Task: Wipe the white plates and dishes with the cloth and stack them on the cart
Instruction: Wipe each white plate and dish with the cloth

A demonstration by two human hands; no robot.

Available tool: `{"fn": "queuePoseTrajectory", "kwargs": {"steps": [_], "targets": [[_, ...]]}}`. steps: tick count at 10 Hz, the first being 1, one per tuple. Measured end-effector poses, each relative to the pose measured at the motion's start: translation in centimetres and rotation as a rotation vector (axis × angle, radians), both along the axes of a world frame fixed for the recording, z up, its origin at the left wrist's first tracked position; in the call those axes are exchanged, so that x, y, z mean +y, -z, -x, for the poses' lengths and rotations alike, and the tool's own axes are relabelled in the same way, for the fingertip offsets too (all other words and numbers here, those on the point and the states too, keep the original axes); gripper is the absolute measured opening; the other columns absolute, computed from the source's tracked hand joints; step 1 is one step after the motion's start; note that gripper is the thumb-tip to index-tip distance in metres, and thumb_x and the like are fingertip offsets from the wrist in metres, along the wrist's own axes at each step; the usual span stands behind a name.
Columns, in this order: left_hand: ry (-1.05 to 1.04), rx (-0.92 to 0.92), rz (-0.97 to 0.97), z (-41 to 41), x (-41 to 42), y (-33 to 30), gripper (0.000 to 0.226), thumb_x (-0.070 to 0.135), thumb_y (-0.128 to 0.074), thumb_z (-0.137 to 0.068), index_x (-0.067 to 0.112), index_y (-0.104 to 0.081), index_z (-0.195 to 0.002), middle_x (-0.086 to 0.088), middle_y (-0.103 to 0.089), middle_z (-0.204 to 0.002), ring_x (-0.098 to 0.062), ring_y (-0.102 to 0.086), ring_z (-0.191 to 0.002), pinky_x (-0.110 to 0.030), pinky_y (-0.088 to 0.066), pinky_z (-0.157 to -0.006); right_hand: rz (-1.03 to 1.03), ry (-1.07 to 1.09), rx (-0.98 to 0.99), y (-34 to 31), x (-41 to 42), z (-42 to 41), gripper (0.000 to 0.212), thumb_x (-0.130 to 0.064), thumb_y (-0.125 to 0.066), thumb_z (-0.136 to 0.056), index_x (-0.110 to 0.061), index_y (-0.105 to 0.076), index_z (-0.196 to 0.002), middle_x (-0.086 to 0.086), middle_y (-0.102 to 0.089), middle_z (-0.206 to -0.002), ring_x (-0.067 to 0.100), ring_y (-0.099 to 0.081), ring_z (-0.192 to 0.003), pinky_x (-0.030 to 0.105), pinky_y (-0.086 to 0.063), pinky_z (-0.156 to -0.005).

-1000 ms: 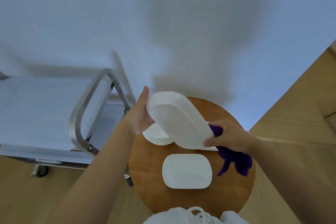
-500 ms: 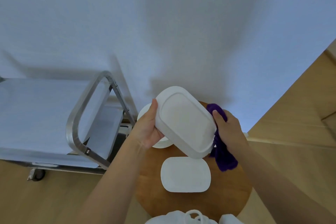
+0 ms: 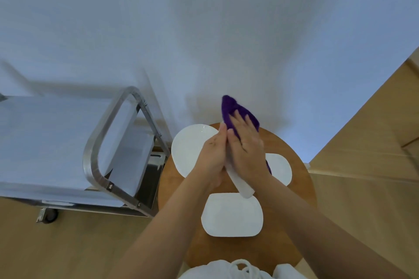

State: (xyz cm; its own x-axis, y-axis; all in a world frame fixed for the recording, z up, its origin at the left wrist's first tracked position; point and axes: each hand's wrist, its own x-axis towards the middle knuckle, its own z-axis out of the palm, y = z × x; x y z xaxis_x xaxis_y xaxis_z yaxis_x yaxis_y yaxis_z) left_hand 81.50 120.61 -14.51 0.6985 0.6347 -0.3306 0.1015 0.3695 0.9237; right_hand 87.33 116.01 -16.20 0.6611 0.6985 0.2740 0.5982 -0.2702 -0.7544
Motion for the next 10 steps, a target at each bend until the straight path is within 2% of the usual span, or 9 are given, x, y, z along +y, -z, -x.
{"fn": "queuePoseTrajectory", "kwargs": {"steps": [1,2,3,4,6,7,8,9,10], "targets": [[-0.121,-0.001,0.076,-0.6,0.1,0.8,0.031,0.049,-0.033,-0.101,0.036,-0.061,-0.102,0.016,-0.071,-0.092,-0.008,-0.065,-0.1,-0.02,-0.053,-0.075,0.975,0.052,-0.357,0.6,1.6,2.3,0.054,-0.029,-0.06,-0.085,-0.002,-0.049,-0.13,0.027,-0.052,-0.129,0.045,-0.037,-0.129,0.052,-0.015,-0.114],[-0.271,0.022,0.166,-0.6,1.1,0.5,0.042,0.064,-0.036,-0.093,0.032,-0.064,-0.094,0.004,-0.074,-0.095,-0.02,-0.067,-0.099,-0.037,-0.055,-0.089,0.649,0.022,-0.032,1.7,1.3,4.0,0.061,-0.035,-0.053,-0.082,-0.008,-0.044,-0.136,0.021,-0.047,-0.137,0.042,-0.033,-0.133,0.058,-0.016,-0.112],[-0.414,0.031,0.175,-0.5,2.7,-0.6,0.044,0.066,-0.039,-0.09,0.027,-0.059,-0.084,-0.003,-0.071,-0.092,-0.026,-0.068,-0.092,-0.043,-0.056,-0.085,0.097,0.01,0.36,1.3,-1.2,3.2,0.054,-0.037,-0.025,-0.096,-0.024,-0.022,-0.148,-0.006,-0.028,-0.153,0.016,-0.022,-0.142,0.043,-0.028,-0.113],[-0.394,-0.048,0.248,-0.5,3.1,-1.3,0.041,0.059,-0.04,-0.094,0.022,-0.058,-0.094,-0.006,-0.068,-0.102,-0.025,-0.066,-0.094,-0.044,-0.055,-0.085,0.188,0.02,0.264,2.3,-1.8,2.4,0.05,-0.033,-0.024,-0.102,-0.026,-0.013,-0.15,-0.007,-0.013,-0.157,0.015,-0.006,-0.145,0.045,-0.02,-0.115],[-0.299,-0.064,0.346,0.4,1.6,-0.3,0.057,0.057,-0.034,-0.096,0.017,-0.048,-0.134,-0.011,-0.06,-0.127,-0.03,-0.058,-0.113,-0.05,-0.048,-0.098,0.374,0.158,0.389,3.7,-2.4,-0.9,0.053,-0.047,-0.018,-0.099,-0.037,-0.003,-0.149,-0.009,0.005,-0.158,0.02,0.01,-0.144,0.056,-0.01,-0.11],[-0.268,-0.035,0.345,0.7,1.3,0.2,0.054,0.058,-0.034,-0.094,0.023,-0.049,-0.132,-0.01,-0.061,-0.124,-0.029,-0.058,-0.113,-0.05,-0.049,-0.098,0.288,0.24,0.395,4.4,-3.2,-1.5,0.055,-0.046,-0.021,-0.099,-0.033,-0.004,-0.15,-0.005,-0.001,-0.159,0.022,0.0,-0.145,0.05,-0.014,-0.112],[-0.232,-0.01,0.345,1.2,1.1,0.4,0.036,0.057,-0.038,-0.094,0.029,-0.056,-0.109,-0.007,-0.065,-0.11,-0.026,-0.061,-0.102,-0.046,-0.054,-0.088,0.161,0.365,0.566,4.3,-3.7,-2.8,0.053,-0.046,-0.025,-0.099,-0.031,-0.017,-0.149,0.0,-0.023,-0.155,0.027,-0.026,-0.137,0.048,-0.023,-0.111],[-0.192,0.019,0.34,1.3,1.0,0.4,0.033,0.058,-0.041,-0.093,0.03,-0.058,-0.097,-0.006,-0.068,-0.101,-0.024,-0.064,-0.095,-0.042,-0.056,-0.08,0.232,0.372,0.499,3.5,-3.3,-3.4,0.048,-0.044,-0.022,-0.099,-0.029,-0.034,-0.142,-0.001,-0.041,-0.144,0.025,-0.035,-0.13,0.051,-0.024,-0.107],[-0.106,0.117,0.313,1.1,-0.3,1.4,0.039,0.06,-0.039,-0.093,0.028,-0.06,-0.104,-0.009,-0.069,-0.105,-0.029,-0.065,-0.1,-0.047,-0.056,-0.084,0.228,0.294,0.312,1.7,-1.5,-2.6,0.048,-0.045,-0.019,-0.096,-0.028,-0.045,-0.133,-0.003,-0.049,-0.136,0.022,-0.037,-0.128,0.051,-0.025,-0.106]]}}
